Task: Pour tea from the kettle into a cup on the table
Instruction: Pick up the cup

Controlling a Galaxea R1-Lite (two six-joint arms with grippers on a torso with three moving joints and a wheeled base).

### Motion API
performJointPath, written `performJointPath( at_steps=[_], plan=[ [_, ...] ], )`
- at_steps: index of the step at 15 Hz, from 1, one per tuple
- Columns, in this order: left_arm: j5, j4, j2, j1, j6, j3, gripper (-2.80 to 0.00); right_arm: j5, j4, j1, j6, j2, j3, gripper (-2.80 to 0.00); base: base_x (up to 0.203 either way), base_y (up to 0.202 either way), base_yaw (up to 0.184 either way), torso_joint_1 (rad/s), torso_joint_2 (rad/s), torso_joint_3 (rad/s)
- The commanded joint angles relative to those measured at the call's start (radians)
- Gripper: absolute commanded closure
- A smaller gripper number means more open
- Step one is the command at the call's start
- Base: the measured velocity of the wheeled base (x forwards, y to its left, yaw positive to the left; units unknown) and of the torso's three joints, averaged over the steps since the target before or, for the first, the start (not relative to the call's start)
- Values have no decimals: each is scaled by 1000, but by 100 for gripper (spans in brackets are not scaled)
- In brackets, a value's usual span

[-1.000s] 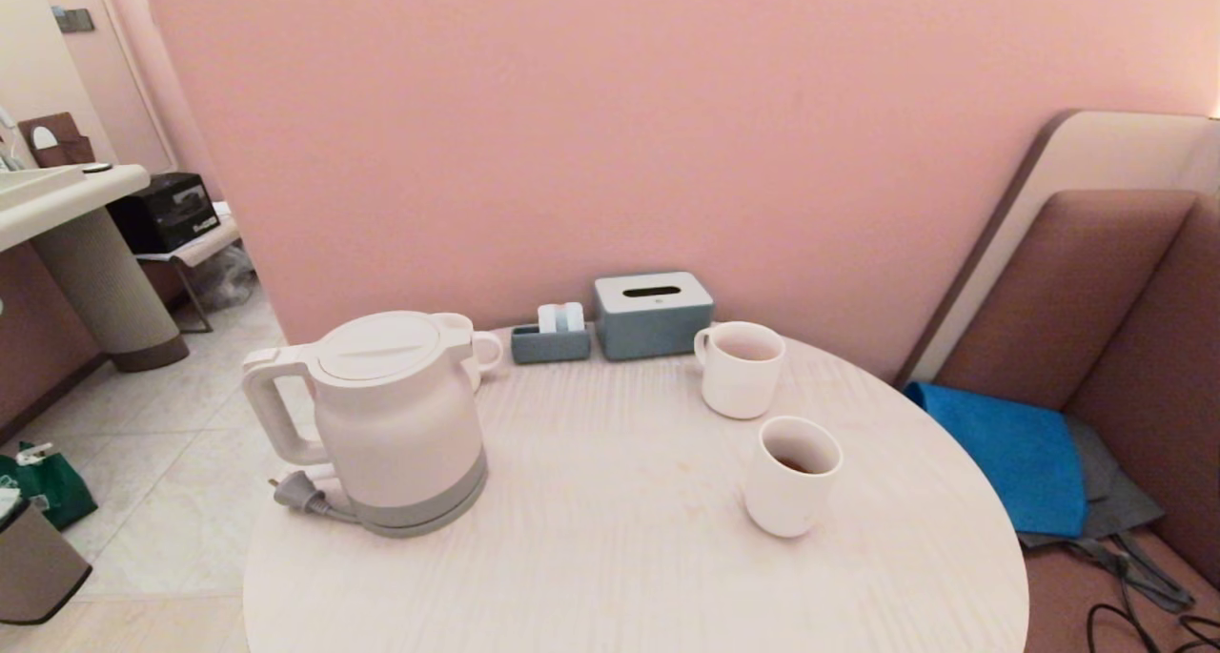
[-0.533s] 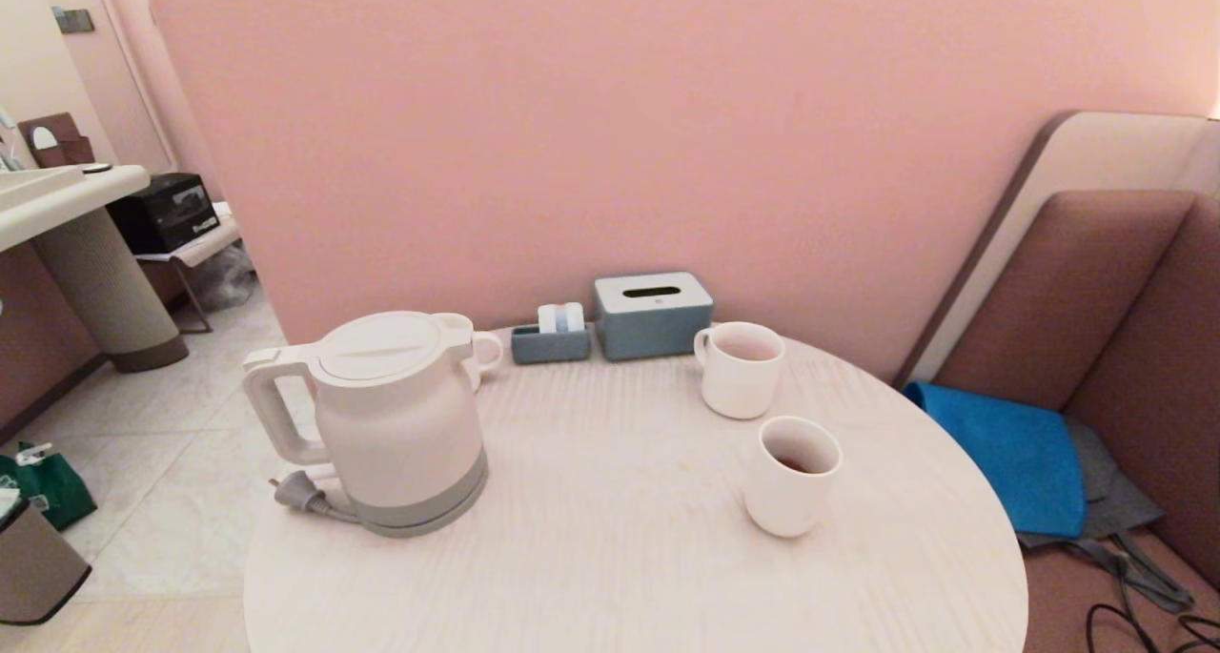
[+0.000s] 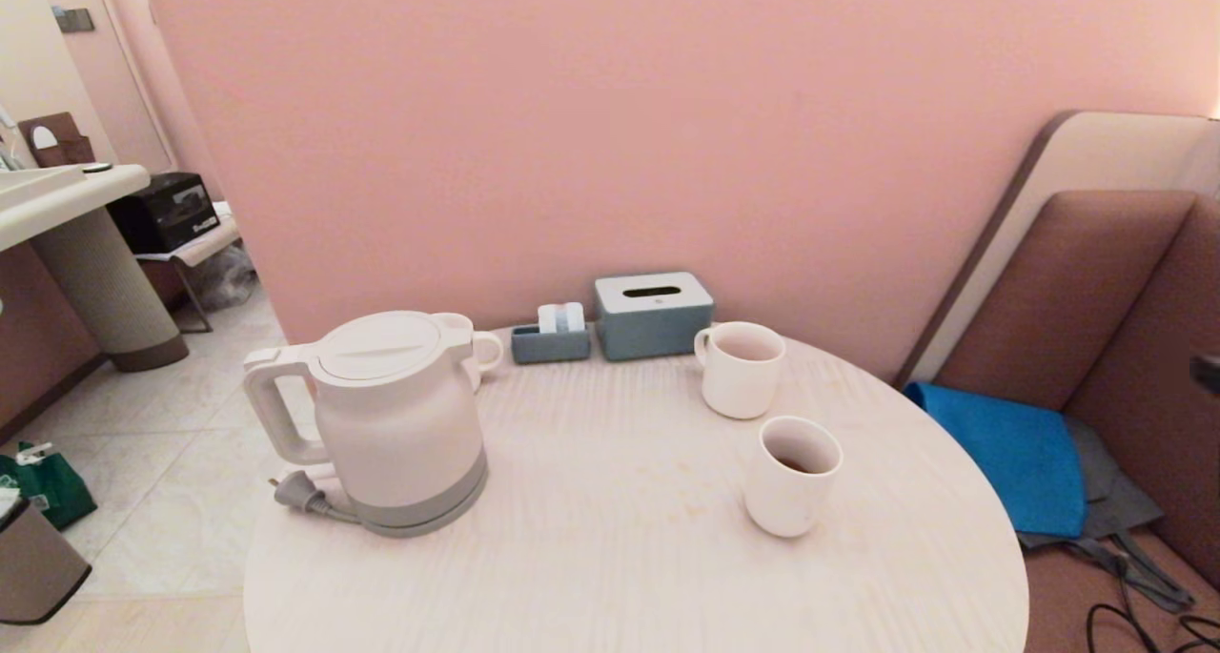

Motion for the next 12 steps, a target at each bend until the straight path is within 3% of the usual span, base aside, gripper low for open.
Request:
performJointPath(
  at_steps=[1, 4, 8, 12],
  plan=[
    [0, 0, 1, 0, 1, 0, 0, 12, -87, 68, 61, 271, 9, 0, 0, 0, 0, 0, 0, 0],
    [0, 0, 1, 0, 0, 0, 0, 4, -348, 180, 114, 435, 126, 0, 0, 0, 0, 0, 0, 0],
    [0, 0, 1, 0, 0, 0, 0, -158, -560, 365, 106, 528, 286, 0, 0, 0, 0, 0, 0, 0],
    [0, 0, 1, 0, 0, 0, 0, -173, -616, 376, 63, 623, 359, 0, 0, 0, 0, 0, 0, 0]
  ],
)
